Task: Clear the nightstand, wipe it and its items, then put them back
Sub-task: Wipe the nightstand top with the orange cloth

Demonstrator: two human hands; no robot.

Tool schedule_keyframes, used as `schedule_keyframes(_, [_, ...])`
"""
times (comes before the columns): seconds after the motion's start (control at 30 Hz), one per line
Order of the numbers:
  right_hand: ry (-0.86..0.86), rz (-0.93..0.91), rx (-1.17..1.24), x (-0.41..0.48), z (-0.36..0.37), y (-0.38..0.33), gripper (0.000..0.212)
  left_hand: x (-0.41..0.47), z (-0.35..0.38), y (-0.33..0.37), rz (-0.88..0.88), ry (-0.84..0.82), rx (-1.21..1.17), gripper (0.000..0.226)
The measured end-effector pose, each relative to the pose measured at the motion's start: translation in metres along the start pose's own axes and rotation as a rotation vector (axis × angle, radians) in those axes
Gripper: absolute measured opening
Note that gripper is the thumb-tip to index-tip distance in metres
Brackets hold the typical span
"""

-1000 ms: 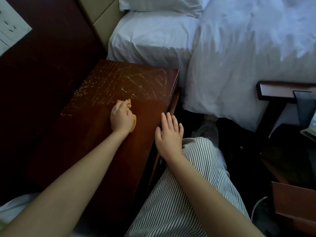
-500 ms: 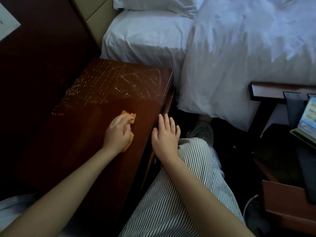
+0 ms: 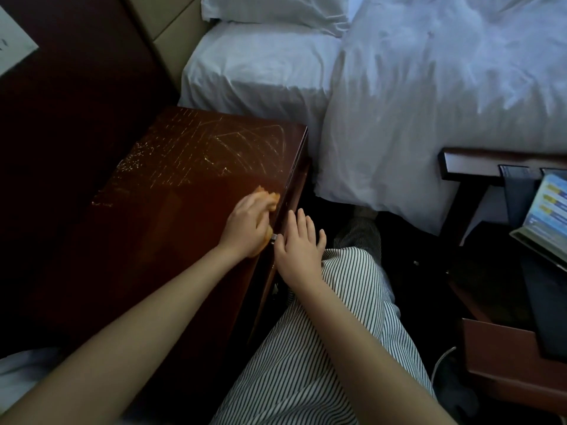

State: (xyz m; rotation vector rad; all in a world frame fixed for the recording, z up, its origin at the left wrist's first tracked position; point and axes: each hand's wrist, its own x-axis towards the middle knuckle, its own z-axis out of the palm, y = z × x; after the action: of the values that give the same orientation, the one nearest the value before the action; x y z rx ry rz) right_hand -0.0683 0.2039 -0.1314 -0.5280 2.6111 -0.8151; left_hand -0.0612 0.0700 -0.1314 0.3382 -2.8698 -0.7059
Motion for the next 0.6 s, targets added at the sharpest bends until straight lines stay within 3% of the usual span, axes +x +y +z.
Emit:
schedule_keyframes(0.1, [-0.014, -0.009, 0.013, 0.0, -0.001, -0.002, 0.056, -0.025, -0.011, -0.017, 0.026, -0.006, -0.007, 0.033])
schedule_keyframes(0.23, [0.011, 0.006, 0.042, -0.001, -0.002, -0.002, 0.056, -0.011, -0.014, -0.033, -0.165, 0.102, 0.034, 0.034])
schedule_keyframes(0.4, [0.053, 0.058, 0.082, -0.003, -0.008, 0.002, 0.056, 0.045, 0.008, 0.004, -0.333, 0.247, -0.002, 0.034])
schedule_keyframes(0.5, [0.062, 0.057, 0.041, -0.003, -0.01, 0.006, 0.057, 0.049, 0.018, 0.025, -0.279, 0.205, -0.042, 0.034])
schedule_keyframes(0.6, [0.052, 0.073, 0.028, -0.002, -0.009, 0.006, 0.058, 0.02, 0.012, 0.023, -0.084, 0.071, -0.044, 0.035])
